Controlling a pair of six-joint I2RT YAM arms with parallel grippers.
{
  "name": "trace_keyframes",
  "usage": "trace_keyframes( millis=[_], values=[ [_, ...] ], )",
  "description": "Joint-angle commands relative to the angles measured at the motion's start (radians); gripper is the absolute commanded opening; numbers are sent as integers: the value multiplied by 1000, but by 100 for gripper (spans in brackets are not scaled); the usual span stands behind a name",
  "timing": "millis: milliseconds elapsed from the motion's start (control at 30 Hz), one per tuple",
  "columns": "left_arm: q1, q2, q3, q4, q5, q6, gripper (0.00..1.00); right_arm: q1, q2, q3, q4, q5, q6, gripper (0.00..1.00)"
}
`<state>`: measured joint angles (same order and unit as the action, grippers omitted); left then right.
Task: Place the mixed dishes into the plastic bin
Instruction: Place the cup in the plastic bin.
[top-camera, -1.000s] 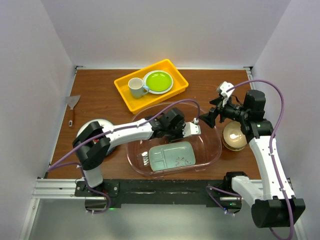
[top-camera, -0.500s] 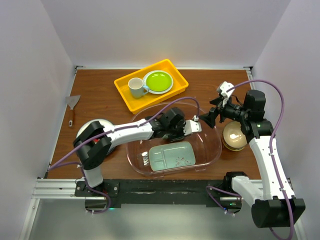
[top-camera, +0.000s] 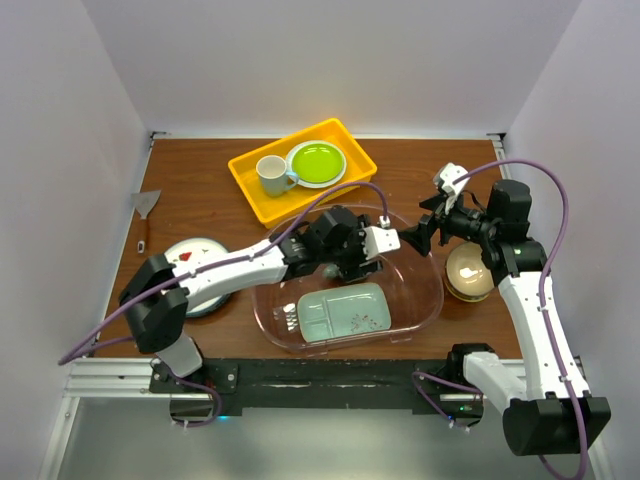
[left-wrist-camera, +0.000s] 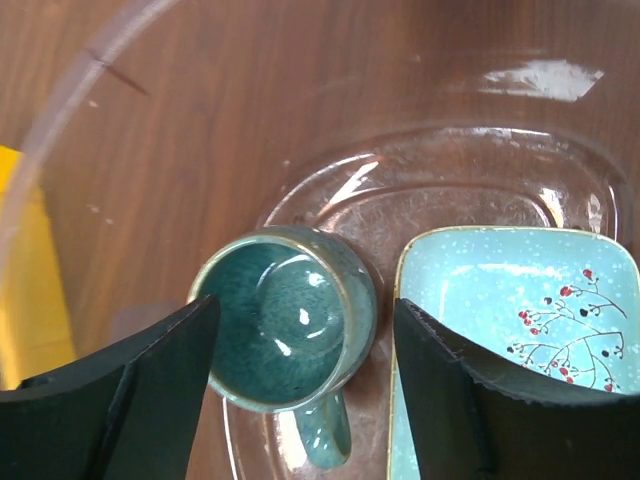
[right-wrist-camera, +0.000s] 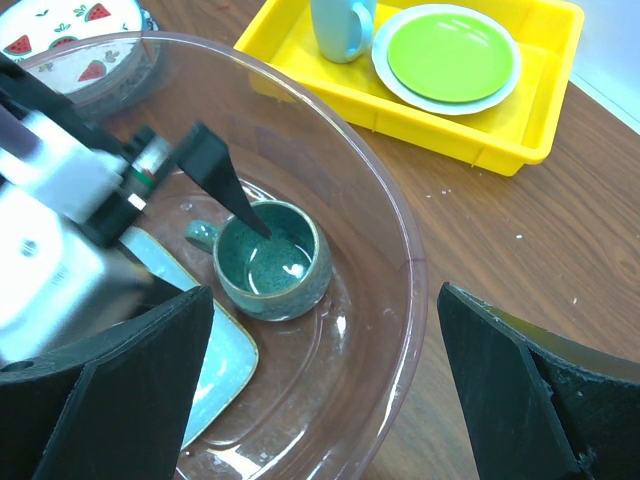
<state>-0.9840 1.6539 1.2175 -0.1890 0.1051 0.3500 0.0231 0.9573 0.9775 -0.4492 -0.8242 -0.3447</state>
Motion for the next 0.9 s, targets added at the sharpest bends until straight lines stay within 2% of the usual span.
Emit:
trace_keyframes(
  millis=[0, 100, 567, 867],
  values=[
    [2, -124, -41, 114, -30, -40, 80, -5, -8, 23, 9, 8, -13, 99],
    [5, -195, -75, 149, -47, -60, 86, -5, -9, 23, 9, 7, -13, 99],
    [53, -457, -174, 174, -104, -175, 97, -5, -8, 21, 10, 8, -13, 99],
    [68, -606, -226, 137, -206, -220, 100, -3, -8, 18, 10, 7, -14, 99]
  ],
)
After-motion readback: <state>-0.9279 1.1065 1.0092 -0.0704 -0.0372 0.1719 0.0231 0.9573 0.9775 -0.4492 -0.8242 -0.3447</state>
